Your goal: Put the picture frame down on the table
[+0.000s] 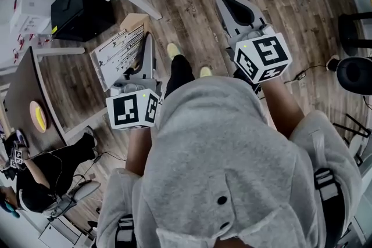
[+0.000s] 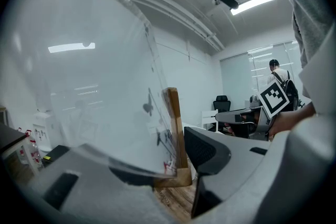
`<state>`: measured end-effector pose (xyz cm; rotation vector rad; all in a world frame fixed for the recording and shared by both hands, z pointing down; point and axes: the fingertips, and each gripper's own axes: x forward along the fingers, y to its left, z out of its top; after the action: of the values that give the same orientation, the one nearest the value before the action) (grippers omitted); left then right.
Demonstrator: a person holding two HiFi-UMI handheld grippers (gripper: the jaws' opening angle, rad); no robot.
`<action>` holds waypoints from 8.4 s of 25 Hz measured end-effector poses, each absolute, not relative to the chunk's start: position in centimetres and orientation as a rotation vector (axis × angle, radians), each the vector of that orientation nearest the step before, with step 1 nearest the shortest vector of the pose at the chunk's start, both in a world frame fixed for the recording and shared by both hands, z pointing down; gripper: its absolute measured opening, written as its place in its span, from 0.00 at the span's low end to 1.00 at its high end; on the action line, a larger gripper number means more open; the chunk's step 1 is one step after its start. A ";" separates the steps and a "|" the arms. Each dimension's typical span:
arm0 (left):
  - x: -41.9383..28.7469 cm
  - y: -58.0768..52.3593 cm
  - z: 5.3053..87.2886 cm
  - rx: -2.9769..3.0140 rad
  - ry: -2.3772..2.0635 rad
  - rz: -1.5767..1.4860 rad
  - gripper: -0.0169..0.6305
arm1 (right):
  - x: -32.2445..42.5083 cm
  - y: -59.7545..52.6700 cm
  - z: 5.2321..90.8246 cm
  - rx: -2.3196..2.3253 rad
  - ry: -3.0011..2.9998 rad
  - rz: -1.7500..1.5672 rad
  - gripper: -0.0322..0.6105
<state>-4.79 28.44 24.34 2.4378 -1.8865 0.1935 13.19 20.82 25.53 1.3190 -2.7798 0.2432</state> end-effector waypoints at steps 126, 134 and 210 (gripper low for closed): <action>-15.8 -15.6 28.0 2.398 -1.707 0.260 0.33 | 1.8 -22.3 28.6 1.302 -2.649 0.341 0.10; -14.1 -18.4 28.4 2.366 -1.744 0.297 0.33 | 2.8 -25.5 29.4 1.245 -2.685 0.380 0.10; -18.1 -28.4 44.8 2.126 -1.624 0.564 0.33 | 0.3 -32.1 42.5 1.170 -2.459 0.687 0.09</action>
<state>-18.11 -28.38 44.78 2.1260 -1.6241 0.5639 0.34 -32.06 42.46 1.1700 -2.4594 0.6867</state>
